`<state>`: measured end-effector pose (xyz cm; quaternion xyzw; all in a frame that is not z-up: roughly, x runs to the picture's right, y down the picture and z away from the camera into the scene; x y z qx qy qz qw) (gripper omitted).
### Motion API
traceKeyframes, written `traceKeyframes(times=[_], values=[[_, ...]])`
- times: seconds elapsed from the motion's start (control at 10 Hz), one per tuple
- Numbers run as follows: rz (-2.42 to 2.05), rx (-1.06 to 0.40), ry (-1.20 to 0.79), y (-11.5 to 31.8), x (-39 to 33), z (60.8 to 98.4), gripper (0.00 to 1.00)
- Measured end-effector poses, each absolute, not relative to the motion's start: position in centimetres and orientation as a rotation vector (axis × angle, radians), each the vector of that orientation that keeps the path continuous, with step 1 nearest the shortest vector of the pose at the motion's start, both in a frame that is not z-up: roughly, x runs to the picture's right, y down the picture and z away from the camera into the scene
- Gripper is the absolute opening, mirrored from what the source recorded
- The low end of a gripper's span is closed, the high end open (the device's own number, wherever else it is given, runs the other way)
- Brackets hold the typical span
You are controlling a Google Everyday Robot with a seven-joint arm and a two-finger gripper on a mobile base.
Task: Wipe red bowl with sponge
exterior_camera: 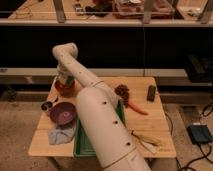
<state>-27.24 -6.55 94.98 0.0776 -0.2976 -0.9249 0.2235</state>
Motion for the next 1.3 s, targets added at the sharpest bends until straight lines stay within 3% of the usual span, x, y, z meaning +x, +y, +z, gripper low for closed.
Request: traceKeyframes(times=[0.7,1.3], values=[[-2.633,0.268,-0.849,-3.0,-29.0,93.0,0.00],[-2.537,0.211,-0.807,-3.6,-22.9,94.1,0.00]])
